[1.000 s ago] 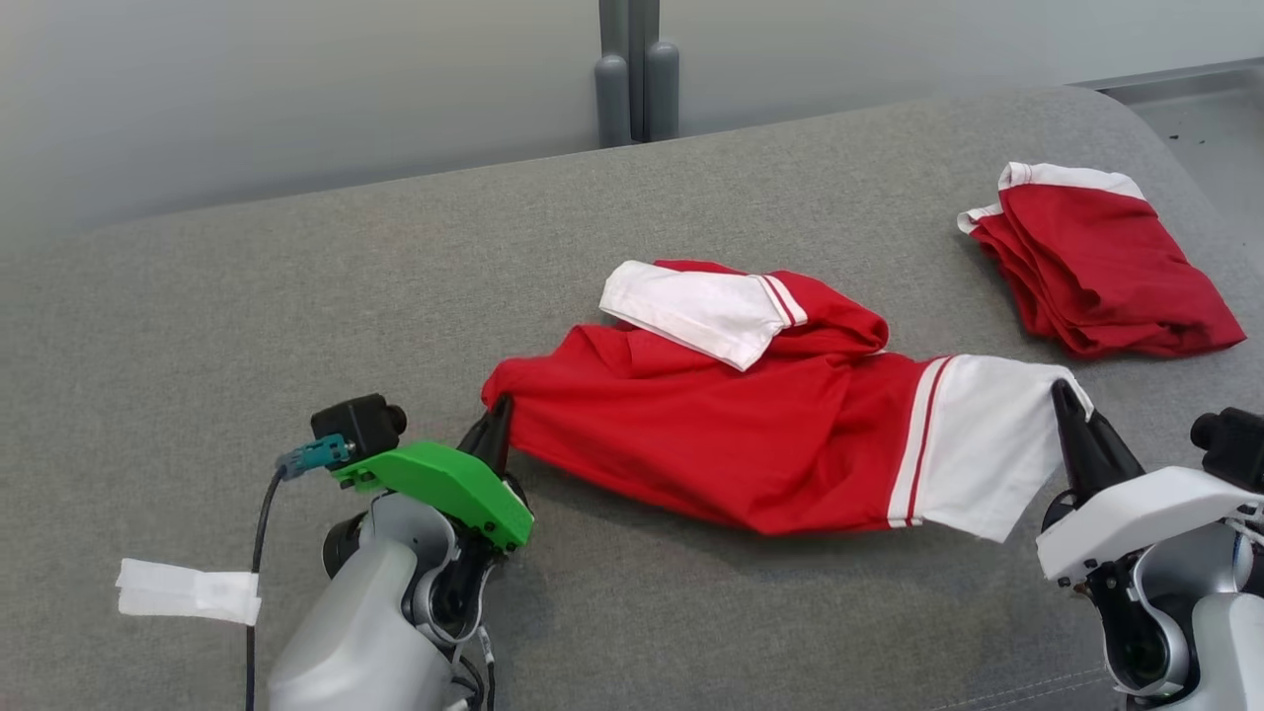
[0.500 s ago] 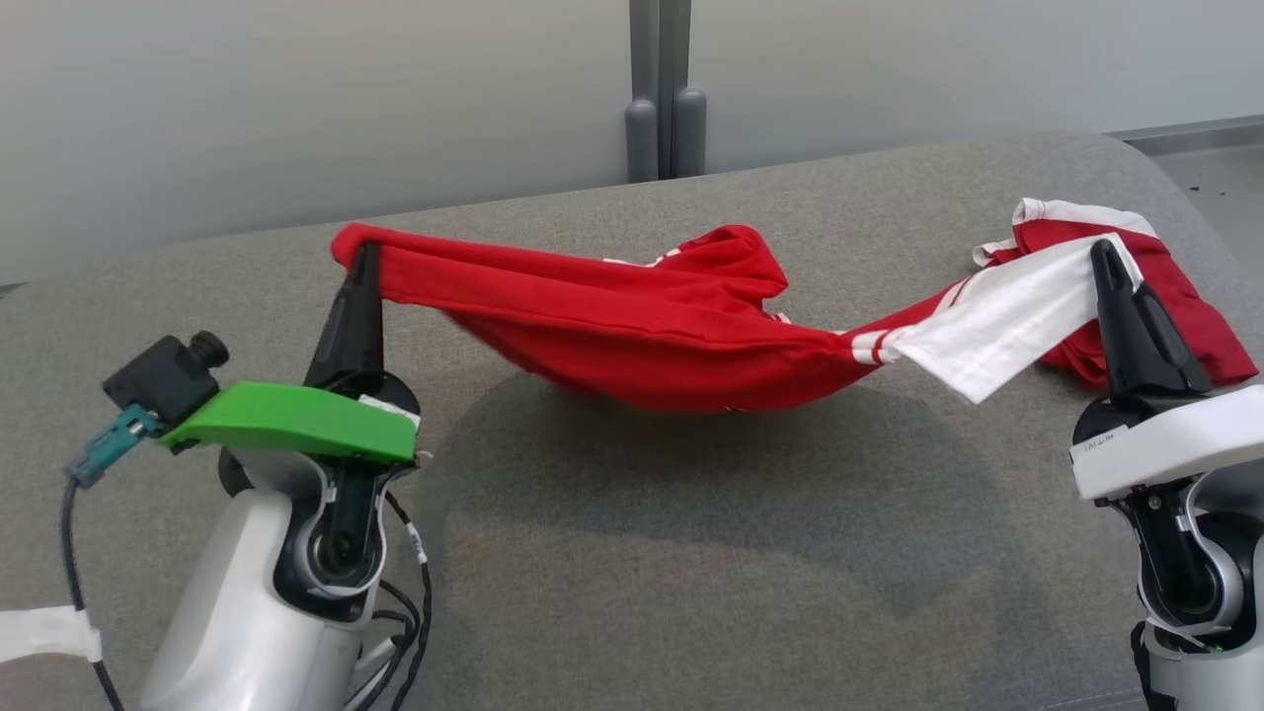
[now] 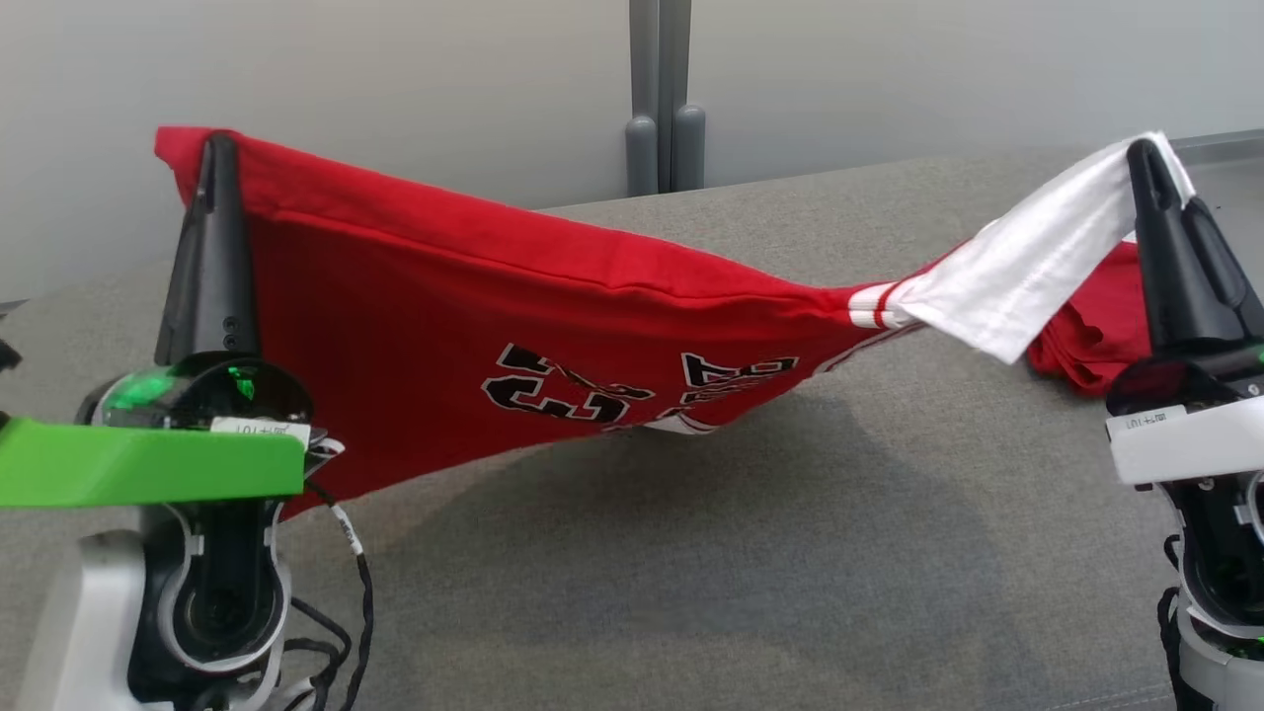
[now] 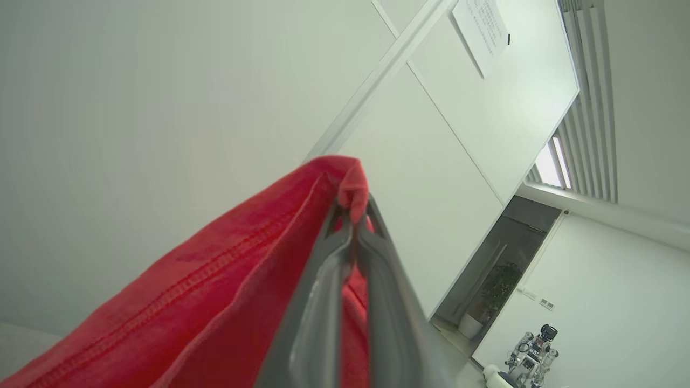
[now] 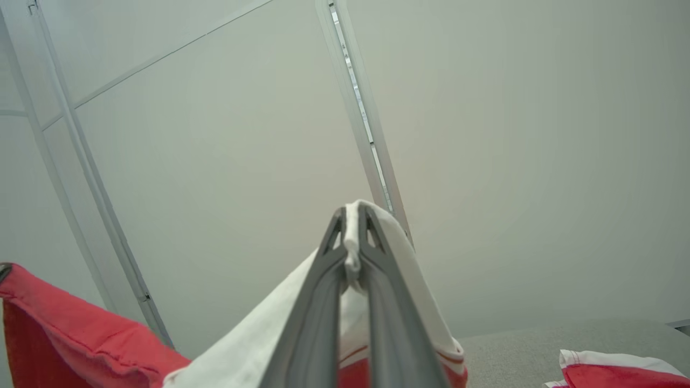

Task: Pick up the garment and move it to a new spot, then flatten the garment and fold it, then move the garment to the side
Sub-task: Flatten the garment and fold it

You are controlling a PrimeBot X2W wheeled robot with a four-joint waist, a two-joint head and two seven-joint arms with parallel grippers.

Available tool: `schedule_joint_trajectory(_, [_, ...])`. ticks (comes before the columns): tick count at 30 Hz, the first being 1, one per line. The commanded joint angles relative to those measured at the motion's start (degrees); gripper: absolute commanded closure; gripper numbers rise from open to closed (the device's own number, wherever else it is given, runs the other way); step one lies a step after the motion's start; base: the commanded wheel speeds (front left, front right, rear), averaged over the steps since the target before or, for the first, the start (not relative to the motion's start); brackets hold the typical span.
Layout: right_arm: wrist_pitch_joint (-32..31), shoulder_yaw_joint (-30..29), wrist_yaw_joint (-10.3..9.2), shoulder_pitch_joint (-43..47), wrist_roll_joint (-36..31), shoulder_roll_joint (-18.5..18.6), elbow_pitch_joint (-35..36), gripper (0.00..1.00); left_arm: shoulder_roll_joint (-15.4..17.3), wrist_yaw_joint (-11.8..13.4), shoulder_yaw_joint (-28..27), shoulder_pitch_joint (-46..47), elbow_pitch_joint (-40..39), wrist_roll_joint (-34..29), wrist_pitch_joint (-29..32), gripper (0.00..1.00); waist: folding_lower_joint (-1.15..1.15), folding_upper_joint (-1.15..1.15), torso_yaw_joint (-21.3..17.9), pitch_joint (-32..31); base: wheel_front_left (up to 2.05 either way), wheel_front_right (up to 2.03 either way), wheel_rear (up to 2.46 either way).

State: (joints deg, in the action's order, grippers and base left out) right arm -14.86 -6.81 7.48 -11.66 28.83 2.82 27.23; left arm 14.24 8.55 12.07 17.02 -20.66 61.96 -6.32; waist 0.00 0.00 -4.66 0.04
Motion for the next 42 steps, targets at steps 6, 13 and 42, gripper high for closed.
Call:
schedule_joint_trajectory(6, [-1.3,0.1,0.02,-3.6,1.0,0.7,3.9,1.0,3.1,3.3,-1.0,2.1,-7.6,-0.8,3.7,1.0,0.0,0.0,-0.3,-0.2,0.0,0.0,0.0])
schedule_joint_trajectory(13, [-3.1,2.8,0.02,-8.7,1.4,1.2,0.3,1.0,5.1,5.0,-1.3,6.3,-5.1,0.2,7.8,1.0,0.0,0.0,-0.7,1.1,0.0,0.0,0.0])
schedule_joint_trajectory(42, [30.0,0.5,-0.01,-81.7,-24.0,0.2,-66.9,1.0,8.9,-4.8,11.4,76.0,58.5,-24.8,-3.1,1.0,0.0,0.0,-4.3,29.7,0.0,0.0,0.0])
